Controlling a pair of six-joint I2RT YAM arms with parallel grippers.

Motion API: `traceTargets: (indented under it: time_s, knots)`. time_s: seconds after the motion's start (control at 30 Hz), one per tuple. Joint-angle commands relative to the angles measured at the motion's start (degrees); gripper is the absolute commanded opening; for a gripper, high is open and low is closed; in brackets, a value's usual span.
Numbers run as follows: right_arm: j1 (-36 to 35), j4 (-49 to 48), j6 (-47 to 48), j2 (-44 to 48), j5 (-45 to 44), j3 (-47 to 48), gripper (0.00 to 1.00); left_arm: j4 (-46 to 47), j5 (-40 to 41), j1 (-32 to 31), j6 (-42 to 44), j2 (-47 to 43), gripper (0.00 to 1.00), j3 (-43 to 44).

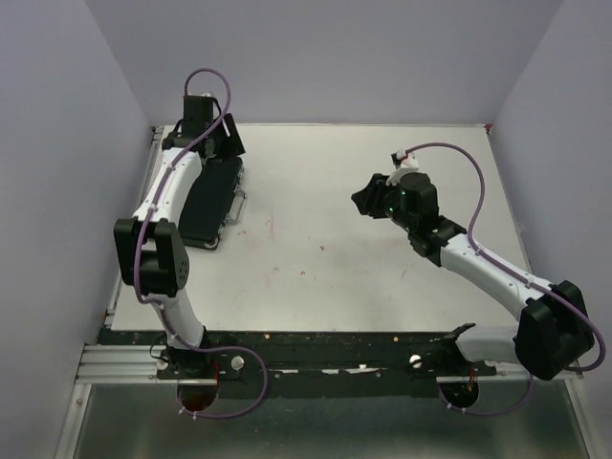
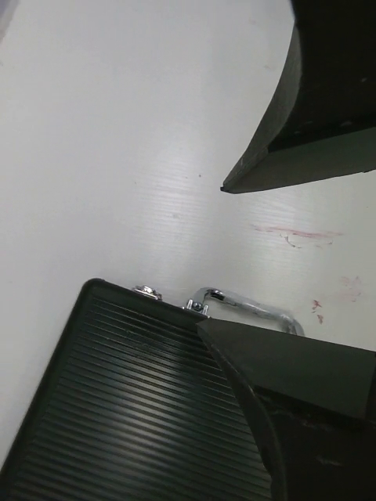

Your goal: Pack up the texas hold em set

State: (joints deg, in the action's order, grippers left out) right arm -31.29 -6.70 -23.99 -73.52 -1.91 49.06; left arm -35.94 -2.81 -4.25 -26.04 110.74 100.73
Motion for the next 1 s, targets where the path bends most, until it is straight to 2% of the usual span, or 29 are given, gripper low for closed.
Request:
traceTargets:
  time_s: [0.0, 0.17, 0.37, 0.5, 0.7, 0.83, 0.97]
  knots:
    - [4.7, 1.3, -2.1, -0.6, 4.3, -2.2, 0.51, 10.1, -1.5, -0.6, 4.4, -15.7, 0.78, -11.1]
    - [10.4, 3.1, -2.5, 1.8, 5.0, -4.2, 0.51, 16.8, -3.1, -1.2, 6.1, -29.9, 0.79, -26.5]
    - [16.8, 6.6, -1.5, 10.0, 4.5, -6.3, 0.51, 14.5, -5.5, -2.7, 8.3, -43.9, 0.80, -34.6]
    - [17.1, 10.9, 0.5, 16.9, -0.3, -6.6, 0.52, 12.6, -6.9, -2.9, 10.1, -54.2, 0.83, -41.5]
    - [17.1, 10.2, 3.2, 28.9, -3.3, -10.6, 0.52, 11.4, -7.4, -3.0, 11.1, -70.5, 0.84, -52.5]
    - [17.0, 10.0, 3.4, 35.4, -7.7, -13.6, 0.52, 10.4, -8.0, -3.0, 10.0, -77.2, 0.86, -56.8]
    - [17.0, 8.8, 3.2, 39.0, -8.2, -15.3, 0.52, 9.8, -7.7, -3.0, 10.0, -81.8, 0.86, -58.8]
